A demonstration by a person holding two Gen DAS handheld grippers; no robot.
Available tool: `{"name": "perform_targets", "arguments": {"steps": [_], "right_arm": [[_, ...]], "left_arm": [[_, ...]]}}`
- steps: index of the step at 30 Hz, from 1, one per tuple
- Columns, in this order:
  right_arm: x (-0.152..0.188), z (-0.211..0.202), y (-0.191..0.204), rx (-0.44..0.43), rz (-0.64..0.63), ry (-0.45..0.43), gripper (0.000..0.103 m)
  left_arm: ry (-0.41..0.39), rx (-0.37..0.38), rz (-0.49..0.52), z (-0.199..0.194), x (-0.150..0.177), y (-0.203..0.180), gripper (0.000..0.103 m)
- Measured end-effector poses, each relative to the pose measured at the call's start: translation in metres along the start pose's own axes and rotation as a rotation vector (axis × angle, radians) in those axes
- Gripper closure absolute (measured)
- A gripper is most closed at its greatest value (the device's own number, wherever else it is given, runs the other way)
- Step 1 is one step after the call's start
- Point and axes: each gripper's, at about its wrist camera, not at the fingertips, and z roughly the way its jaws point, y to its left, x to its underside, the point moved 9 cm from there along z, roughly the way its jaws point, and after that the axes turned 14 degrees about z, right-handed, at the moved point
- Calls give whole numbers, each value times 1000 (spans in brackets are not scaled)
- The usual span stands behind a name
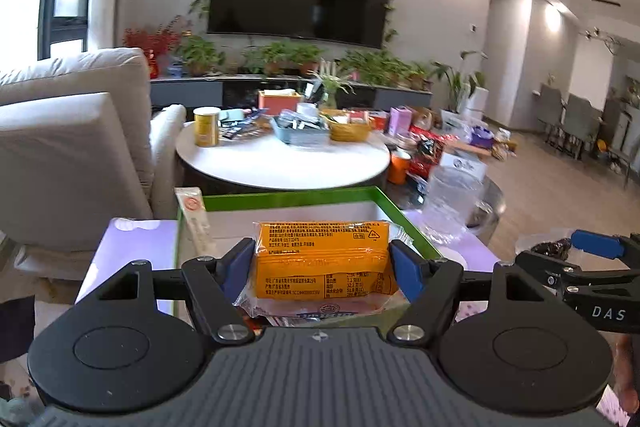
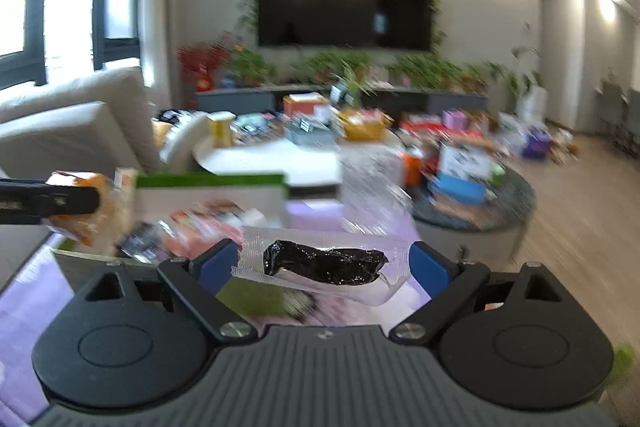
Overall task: Organize snacks
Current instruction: 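Lower both packets into the green box and open both tools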
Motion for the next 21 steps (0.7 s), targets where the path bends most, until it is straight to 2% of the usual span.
{"name": "perform_targets", "arguments": {"steps": [7,14,21], "right_arm": [[-27,26,39,-98,-17,-11,51],[-36,69,51,-95,-32,16,51],[-34,111,53,-89,38,99,51]], "left_arm": [[1,-24,-20,15,-3,22,34],[23,-42,-38,37,-3,39,34],[53,-48,-47,60,4,50,33]]}}
